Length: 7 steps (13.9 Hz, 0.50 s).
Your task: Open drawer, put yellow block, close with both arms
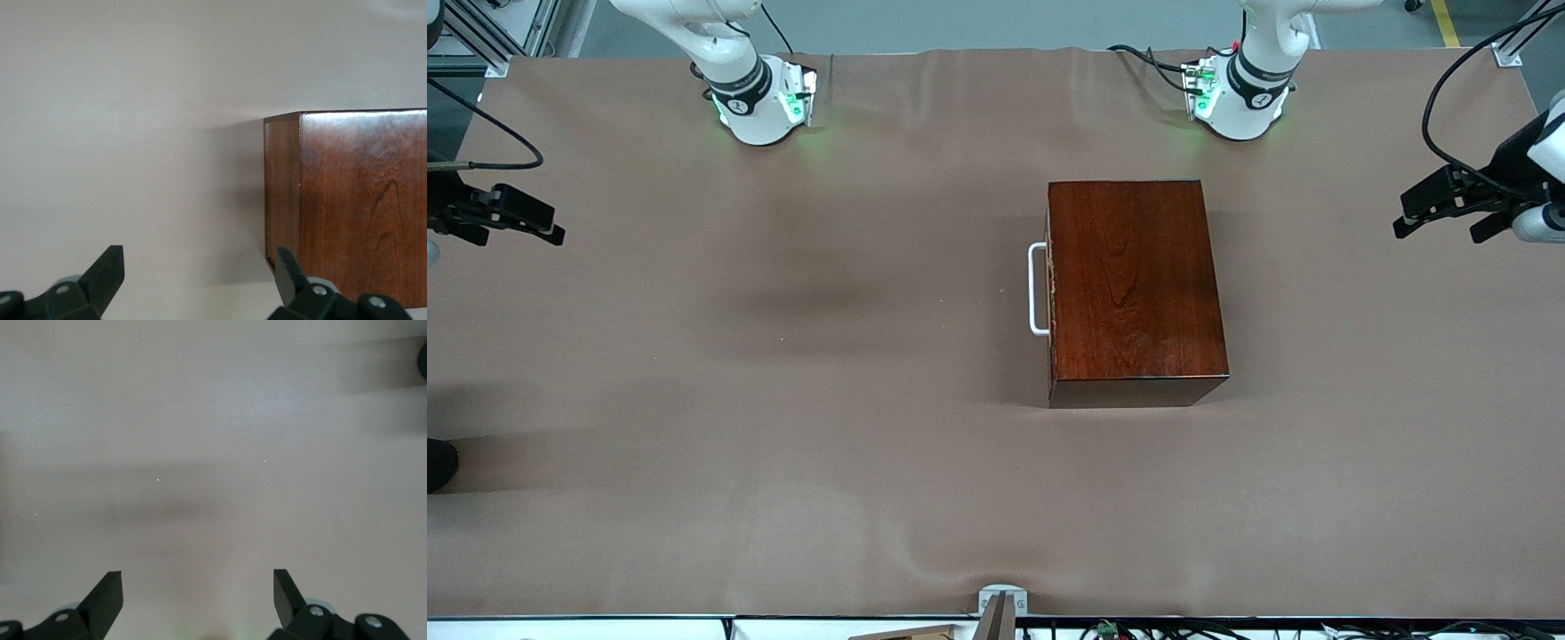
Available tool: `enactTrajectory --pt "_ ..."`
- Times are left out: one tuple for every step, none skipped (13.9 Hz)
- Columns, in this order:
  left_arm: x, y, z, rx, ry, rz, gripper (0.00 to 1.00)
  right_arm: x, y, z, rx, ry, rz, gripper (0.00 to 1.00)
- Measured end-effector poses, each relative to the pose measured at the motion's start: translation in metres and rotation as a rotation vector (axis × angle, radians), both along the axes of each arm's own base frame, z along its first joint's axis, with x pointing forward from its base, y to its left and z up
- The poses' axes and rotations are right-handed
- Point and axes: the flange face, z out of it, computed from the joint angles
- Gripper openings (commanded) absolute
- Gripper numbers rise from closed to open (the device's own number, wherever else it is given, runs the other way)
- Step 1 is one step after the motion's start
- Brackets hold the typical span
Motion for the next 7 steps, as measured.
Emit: enactTrajectory --pt "0.0 -0.001 0.0001 0.0 0.0 -0.002 1.0 0.0 0.0 0.0 0.0 0.0 0.0 1.0" --pt "-0.0001 -0.0025 0.0001 0.0 0.0 -0.005 1.0 0.0 0.0 0.0 0.0 0.0 0.0 1.0" --pt "-0.0001 -0.003 0.0 0.005 0.0 -0.007 1.0 0.0 0.0 0.0 0.0 0.0 0.0 1.0" --pt "-0.0001 -0.002 -0.0001 0.023 -0.001 -0.009 1.0 0.0 0.0 0.0 0.0 0.0 0.0 1.0" --pt "-0.0001 -0.0009 -0.0002 0.05 -0.001 -0.012 1.0 0.0 0.0 0.0 0.0 0.0 0.0 1.0" --pt "-0.0001 -0.0011 -0.0002 0.074 -0.002 -0.018 1.0 0.0 0.0 0.0 0.0 0.0 0.0 1.0" --pt "-0.0001 -0.0019 -0.0002 0.089 -0.002 -0.022 1.0 0.0 0.0 0.0 0.0 0.0 0.0 1.0"
